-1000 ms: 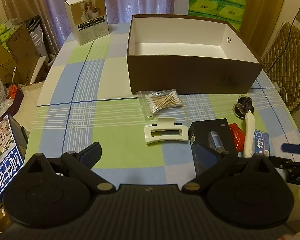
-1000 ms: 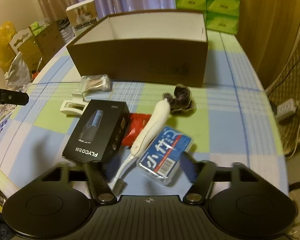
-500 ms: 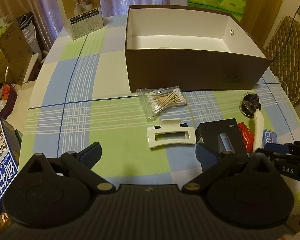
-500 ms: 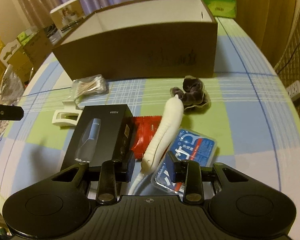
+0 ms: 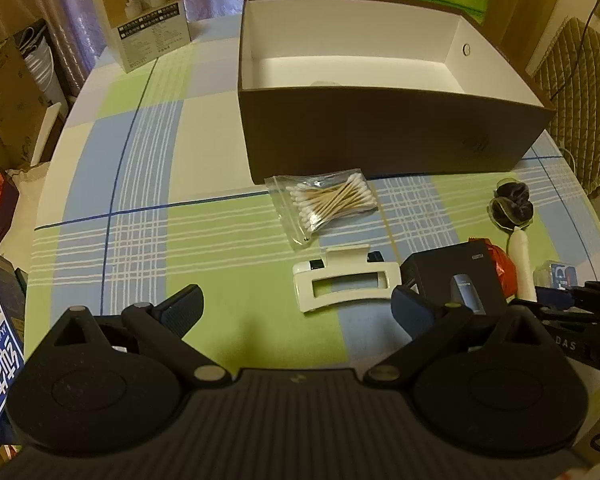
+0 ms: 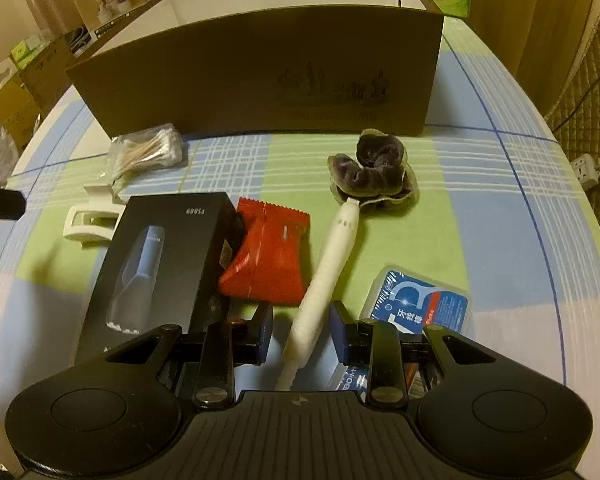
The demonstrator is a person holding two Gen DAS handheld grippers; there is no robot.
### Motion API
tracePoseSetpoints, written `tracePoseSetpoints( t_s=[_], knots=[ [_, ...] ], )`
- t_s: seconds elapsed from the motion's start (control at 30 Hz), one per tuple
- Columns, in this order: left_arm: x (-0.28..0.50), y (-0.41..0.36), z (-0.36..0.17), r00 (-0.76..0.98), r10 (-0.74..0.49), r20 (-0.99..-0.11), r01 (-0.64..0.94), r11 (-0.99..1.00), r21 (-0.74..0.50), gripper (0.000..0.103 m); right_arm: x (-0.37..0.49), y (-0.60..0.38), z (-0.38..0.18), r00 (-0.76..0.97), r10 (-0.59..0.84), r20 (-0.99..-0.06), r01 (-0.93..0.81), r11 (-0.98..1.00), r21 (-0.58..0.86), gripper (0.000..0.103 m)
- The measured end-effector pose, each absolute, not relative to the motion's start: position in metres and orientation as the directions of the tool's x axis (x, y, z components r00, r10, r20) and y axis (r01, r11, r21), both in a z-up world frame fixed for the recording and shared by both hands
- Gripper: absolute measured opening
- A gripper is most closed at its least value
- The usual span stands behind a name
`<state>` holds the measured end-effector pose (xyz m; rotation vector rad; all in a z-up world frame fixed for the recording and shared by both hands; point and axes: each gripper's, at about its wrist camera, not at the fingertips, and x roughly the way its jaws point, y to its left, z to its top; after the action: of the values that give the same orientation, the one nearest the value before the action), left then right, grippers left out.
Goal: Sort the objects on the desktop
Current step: 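Grasp the white claw clip with left tool while right tool grasps the white toothbrush, then lift and carry the claw clip and toothbrush over the brown box with both tools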
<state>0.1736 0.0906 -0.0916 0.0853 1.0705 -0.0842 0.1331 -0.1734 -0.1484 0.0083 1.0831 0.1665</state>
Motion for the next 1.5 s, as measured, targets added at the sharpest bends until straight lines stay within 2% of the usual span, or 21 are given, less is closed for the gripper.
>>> tracePoseSetpoints(
  t_s=[0.13, 0.27, 0.37, 0.6, 1.0, 1.07, 1.13, 1.37, 1.5],
  knots=[
    [0.179, 0.088, -0.100, 0.460, -0.042, -0.887, 0.130, 0.991, 0.020, 0.099, 0.131, -0.165, -0.150, 0.449, 0.107, -0.887, -0.149, 0.988, 0.043, 0.027],
    [0.185, 0.085, -0.108, 0.448, -0.060, -0.892, 0.149, 0.989, 0.008, 0.098, 0.129, -0.167, -0.152, 0.444, 0.108, -0.890, -0.119, 0.991, 0.062, 0.025],
    [0.191, 0.083, -0.114, 0.444, -0.062, -0.894, 0.161, 0.987, 0.011, 0.098, 0.132, -0.172, -0.152, 0.444, 0.099, -0.890, -0.093, 0.994, 0.064, 0.019],
    [0.205, 0.069, -0.134, 0.414, -0.085, -0.906, 0.223, 0.975, 0.010, 0.098, 0.136, -0.178, -0.152, 0.451, 0.097, -0.887, -0.082, 0.994, 0.067, 0.019],
    [0.221, 0.056, -0.167, 0.371, -0.098, -0.923, 0.230, 0.973, -0.011, 0.098, 0.136, -0.179, -0.152, 0.462, 0.098, -0.882, -0.068, 0.995, 0.075, 0.019],
    [0.222, 0.055, -0.170, 0.373, -0.087, -0.924, 0.227, 0.974, 0.000, 0.097, 0.136, -0.179, -0.152, 0.461, 0.097, -0.882, -0.065, 0.995, 0.075, 0.019],
    [0.224, 0.056, -0.172, 0.374, -0.083, -0.924, 0.219, 0.976, 0.001, 0.088, 0.137, -0.178, -0.151, 0.459, 0.093, -0.883, -0.057, 0.996, 0.075, 0.019],
    [0.219, 0.063, -0.167, 0.382, -0.108, -0.918, 0.229, 0.973, -0.019, 0.088, 0.137, -0.170, -0.151, 0.458, 0.059, -0.887, -0.063, 0.997, 0.033, 0.019],
    [0.212, 0.068, -0.159, 0.398, -0.111, -0.911, 0.220, 0.975, -0.022, 0.088, 0.136, -0.174, -0.149, 0.445, 0.074, -0.893, -0.043, 0.997, 0.062, 0.016]
  ],
)
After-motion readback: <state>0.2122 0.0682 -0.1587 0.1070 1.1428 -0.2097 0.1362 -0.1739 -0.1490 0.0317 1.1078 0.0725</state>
